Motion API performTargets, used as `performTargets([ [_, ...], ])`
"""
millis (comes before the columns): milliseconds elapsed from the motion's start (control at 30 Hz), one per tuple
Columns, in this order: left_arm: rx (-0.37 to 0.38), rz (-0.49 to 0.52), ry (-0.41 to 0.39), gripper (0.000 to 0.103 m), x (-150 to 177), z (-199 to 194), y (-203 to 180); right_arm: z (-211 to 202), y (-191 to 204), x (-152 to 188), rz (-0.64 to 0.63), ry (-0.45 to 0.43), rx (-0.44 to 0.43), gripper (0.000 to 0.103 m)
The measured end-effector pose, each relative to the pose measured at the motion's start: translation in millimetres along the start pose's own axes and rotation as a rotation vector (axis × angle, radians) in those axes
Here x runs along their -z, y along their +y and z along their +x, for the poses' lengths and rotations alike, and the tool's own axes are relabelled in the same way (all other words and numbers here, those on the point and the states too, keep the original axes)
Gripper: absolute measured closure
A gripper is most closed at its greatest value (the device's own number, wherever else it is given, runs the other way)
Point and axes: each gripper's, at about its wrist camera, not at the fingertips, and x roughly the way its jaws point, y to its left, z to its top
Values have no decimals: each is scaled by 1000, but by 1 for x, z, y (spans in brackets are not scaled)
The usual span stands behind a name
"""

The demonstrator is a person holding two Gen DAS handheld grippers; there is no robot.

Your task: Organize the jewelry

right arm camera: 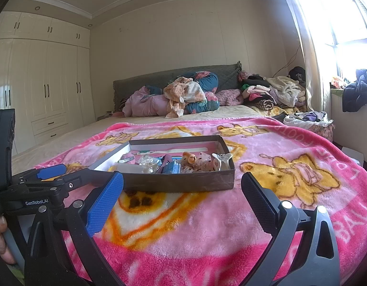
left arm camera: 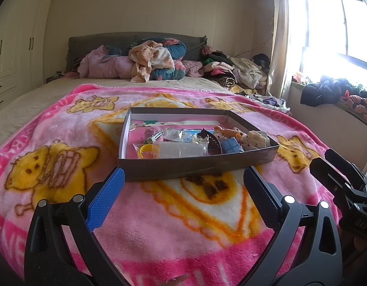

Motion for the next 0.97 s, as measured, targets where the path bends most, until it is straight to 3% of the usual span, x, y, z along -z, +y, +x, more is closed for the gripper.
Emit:
performTargets([
  [300, -3, 1, 13, 12, -1, 4, -1, 1, 0, 0, 1, 3, -2, 6],
  [733, -69, -24, 69, 12, 1, 17, 9, 9, -11, 0, 45, 30, 9, 6],
  [867, -110, -122, 75, 12, -13, 30, 54, 32, -47, -14, 91, 79, 53, 6],
  [967, -241, -188, 69, 12, -33, 49, 108, 66, -90, -26, 108, 179, 161, 6],
])
